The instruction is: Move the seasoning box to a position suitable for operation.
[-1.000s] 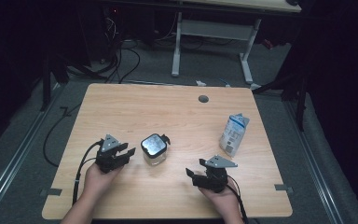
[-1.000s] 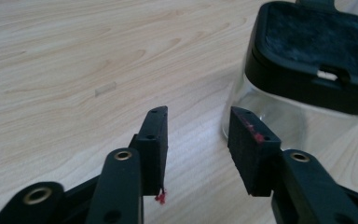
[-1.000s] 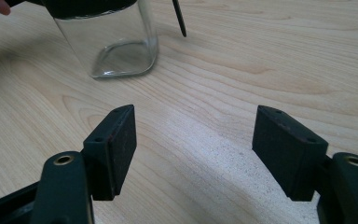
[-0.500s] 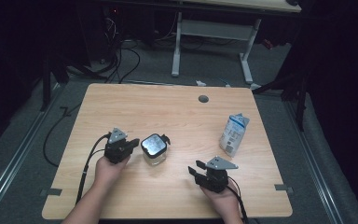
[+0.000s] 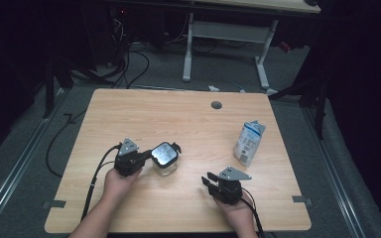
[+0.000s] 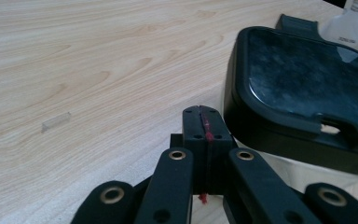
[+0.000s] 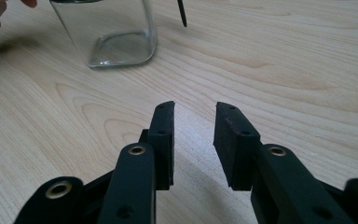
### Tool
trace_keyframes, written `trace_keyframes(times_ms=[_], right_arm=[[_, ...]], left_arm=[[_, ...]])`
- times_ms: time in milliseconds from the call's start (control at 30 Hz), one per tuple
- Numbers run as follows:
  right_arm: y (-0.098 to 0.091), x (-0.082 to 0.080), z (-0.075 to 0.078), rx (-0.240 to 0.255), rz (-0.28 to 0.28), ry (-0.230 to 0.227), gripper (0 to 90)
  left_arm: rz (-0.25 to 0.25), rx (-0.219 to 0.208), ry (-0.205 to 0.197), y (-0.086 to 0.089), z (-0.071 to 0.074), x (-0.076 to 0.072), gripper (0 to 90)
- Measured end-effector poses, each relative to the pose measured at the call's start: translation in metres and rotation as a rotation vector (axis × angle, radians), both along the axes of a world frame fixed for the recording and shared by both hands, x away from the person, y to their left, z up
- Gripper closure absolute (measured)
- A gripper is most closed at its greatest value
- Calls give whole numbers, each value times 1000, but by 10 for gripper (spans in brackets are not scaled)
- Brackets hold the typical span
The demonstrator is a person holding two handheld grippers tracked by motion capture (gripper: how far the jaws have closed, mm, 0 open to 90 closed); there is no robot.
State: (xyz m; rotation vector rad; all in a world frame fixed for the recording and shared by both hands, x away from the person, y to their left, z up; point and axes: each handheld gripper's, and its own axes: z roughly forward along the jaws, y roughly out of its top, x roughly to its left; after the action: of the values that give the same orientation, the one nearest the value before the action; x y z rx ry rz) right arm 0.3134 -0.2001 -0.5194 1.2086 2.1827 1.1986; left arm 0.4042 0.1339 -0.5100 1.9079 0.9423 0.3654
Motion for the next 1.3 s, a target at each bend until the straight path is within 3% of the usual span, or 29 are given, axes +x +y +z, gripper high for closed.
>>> trace_keyframes(times_ms=[367, 967, 1300], right_arm=[[-1, 0, -1, -8, -9, 5, 694], [-4, 1, -2, -6, -22, 8, 696], [-4, 1, -3, -8, -24, 10, 696]], left_arm=[[-35, -14, -11, -7, 0, -17, 900], [-116, -35, -19, -28, 0, -56, 900], [-162, -39, -20, -41, 0, -67, 900]])
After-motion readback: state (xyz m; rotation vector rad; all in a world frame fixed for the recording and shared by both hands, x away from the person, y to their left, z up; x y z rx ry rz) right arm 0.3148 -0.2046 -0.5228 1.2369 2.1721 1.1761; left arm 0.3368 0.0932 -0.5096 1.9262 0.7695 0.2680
